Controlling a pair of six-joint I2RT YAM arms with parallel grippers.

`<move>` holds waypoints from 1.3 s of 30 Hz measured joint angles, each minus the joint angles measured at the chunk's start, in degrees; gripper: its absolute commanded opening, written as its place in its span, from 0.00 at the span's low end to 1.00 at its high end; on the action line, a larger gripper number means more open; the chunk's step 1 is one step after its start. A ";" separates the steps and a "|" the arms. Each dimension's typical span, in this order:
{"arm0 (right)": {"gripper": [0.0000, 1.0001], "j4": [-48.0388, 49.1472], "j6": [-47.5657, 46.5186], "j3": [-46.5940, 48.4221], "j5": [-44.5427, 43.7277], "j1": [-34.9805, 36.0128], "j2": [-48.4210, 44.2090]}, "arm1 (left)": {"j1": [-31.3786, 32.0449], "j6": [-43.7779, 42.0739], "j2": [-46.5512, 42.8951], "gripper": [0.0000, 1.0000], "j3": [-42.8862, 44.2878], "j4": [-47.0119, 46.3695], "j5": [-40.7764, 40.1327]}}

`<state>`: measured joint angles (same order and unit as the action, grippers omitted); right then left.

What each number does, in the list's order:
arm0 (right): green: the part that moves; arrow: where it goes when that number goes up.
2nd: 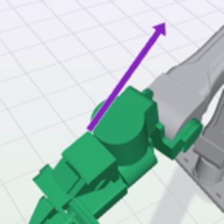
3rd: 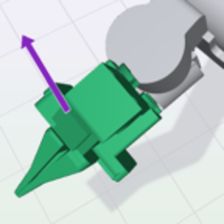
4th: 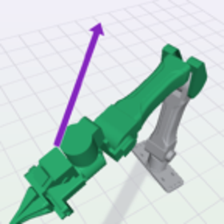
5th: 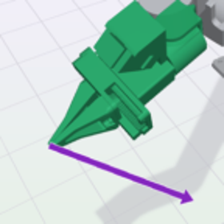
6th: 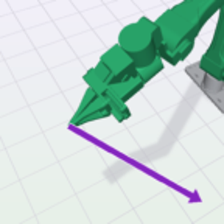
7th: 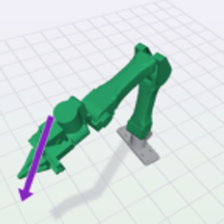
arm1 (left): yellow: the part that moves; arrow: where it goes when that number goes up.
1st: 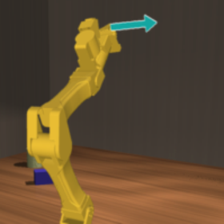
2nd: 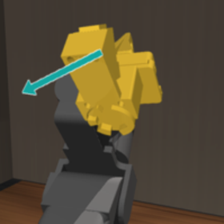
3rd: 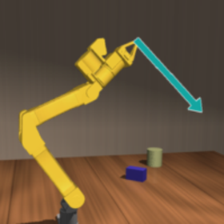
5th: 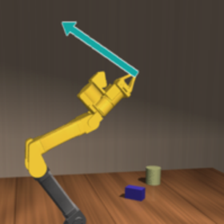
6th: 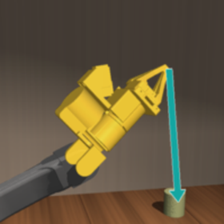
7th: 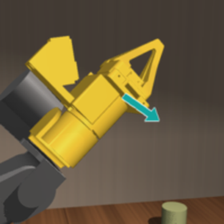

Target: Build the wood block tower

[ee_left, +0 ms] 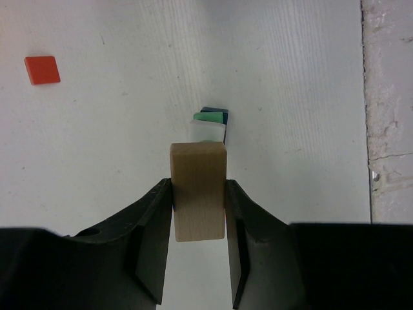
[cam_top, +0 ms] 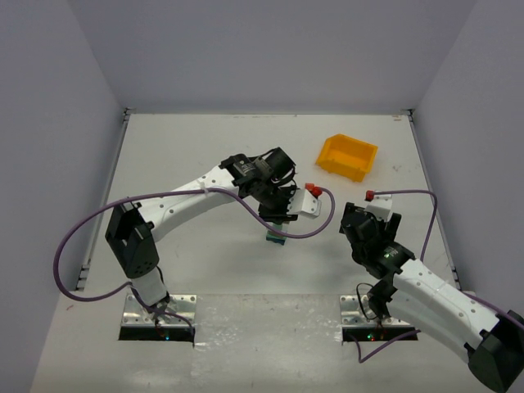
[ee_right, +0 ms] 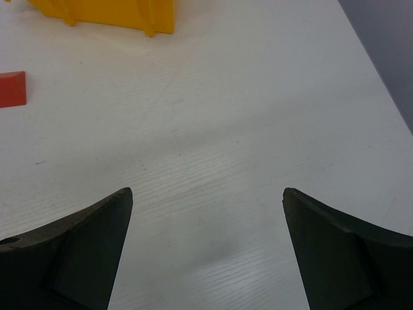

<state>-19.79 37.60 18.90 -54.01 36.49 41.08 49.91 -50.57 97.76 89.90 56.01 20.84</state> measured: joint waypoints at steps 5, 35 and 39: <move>0.99 0.00 0.01 0.00 -0.03 0.00 0.17 | 0.00 0.00 0.02 0.04 -0.02 -0.07 -0.68; 0.99 -0.02 0.04 0.00 -0.05 0.00 1.38 | 0.07 -0.21 0.72 0.37 -0.36 -0.68 -1.18; 0.99 0.00 0.04 0.00 -0.04 0.00 1.38 | 0.11 -0.51 0.74 0.46 -0.36 -0.55 -1.37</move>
<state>-19.79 37.65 18.90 -54.06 36.49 42.46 50.02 -51.08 98.50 89.54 55.47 19.47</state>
